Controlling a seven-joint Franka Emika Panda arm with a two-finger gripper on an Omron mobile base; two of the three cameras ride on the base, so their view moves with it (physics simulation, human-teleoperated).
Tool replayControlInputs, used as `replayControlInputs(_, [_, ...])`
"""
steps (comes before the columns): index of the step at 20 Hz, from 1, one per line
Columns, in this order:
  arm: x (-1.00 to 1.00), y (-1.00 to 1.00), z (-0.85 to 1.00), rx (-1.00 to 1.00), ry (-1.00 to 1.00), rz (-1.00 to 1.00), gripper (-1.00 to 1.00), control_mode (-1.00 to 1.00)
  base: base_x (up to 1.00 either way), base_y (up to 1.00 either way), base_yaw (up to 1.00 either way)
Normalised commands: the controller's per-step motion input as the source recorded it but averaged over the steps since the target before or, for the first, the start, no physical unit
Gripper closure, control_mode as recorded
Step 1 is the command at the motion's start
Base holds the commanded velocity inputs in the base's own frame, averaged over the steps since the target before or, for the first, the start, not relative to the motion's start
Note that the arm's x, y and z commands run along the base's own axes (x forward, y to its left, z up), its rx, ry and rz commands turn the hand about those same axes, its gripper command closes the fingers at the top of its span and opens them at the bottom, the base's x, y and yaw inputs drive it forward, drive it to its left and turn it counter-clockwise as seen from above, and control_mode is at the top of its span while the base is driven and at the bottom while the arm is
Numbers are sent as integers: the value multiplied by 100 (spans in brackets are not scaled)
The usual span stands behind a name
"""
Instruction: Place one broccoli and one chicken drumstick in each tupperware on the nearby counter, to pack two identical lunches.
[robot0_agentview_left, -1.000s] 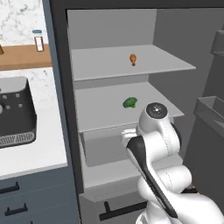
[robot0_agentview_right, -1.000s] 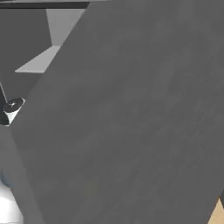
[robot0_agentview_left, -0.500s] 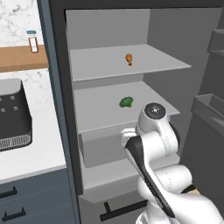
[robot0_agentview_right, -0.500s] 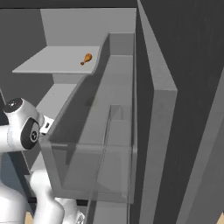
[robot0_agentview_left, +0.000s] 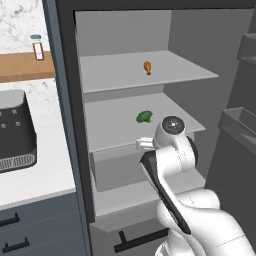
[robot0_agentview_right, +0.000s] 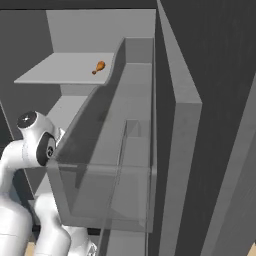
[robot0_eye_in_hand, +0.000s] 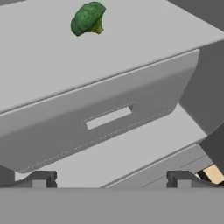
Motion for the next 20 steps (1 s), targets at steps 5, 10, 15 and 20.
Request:
replayControlInputs(5, [52,-20,11,23,0,0,-100,-100,0,0,0])
replayControlInputs(10, [64,-1,1,3,-1,0,-100,-100,0,0,0])
replayControlInputs(15, [70,-5,0,0,-3,0,-100,-100,0,0,0])
replayControlInputs(20, [68,-4,0,0,-3,0,-100,-100,0,0,0])
